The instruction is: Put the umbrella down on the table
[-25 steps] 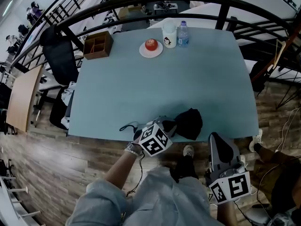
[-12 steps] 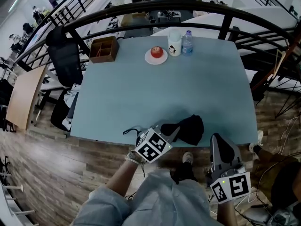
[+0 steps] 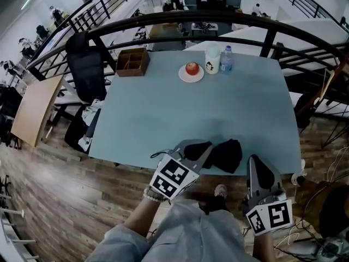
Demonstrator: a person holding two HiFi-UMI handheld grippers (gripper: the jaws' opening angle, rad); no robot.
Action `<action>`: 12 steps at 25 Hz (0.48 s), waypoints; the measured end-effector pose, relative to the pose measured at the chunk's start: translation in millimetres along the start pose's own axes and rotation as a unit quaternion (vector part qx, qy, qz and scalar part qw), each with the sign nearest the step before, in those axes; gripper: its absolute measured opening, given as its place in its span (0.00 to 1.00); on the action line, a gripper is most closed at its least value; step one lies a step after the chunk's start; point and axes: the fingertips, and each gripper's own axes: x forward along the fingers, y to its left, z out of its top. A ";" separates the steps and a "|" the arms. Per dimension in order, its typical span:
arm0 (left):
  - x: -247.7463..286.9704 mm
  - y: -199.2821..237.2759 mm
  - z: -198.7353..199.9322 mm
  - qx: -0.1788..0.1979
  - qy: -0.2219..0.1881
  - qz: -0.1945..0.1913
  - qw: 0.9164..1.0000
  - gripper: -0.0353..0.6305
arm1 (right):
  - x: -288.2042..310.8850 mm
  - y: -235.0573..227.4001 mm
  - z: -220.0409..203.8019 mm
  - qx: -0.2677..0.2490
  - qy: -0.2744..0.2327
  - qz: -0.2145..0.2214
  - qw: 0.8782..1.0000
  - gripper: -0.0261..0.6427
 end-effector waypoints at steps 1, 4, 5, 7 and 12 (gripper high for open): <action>-6.7 0.5 7.8 -0.001 -0.011 0.006 1.000 0.06 | 0.5 1.6 2.5 -0.001 -0.003 0.002 1.000 0.03; -28.4 2.4 30.1 -0.004 -0.051 0.024 0.998 0.06 | 1.2 7.5 8.8 -0.006 -0.012 0.006 1.000 0.03; -36.0 2.7 36.9 -0.004 -0.065 0.029 0.997 0.06 | 1.3 9.8 10.5 -0.008 -0.015 0.007 1.000 0.03; -50.8 2.3 48.6 -0.005 -0.088 0.037 0.995 0.06 | 0.7 14.8 14.4 -0.012 -0.020 0.010 1.000 0.03; -83.6 -3.1 63.2 -0.006 -0.118 0.042 0.992 0.06 | -6.3 29.9 22.8 -0.021 -0.031 0.006 0.999 0.03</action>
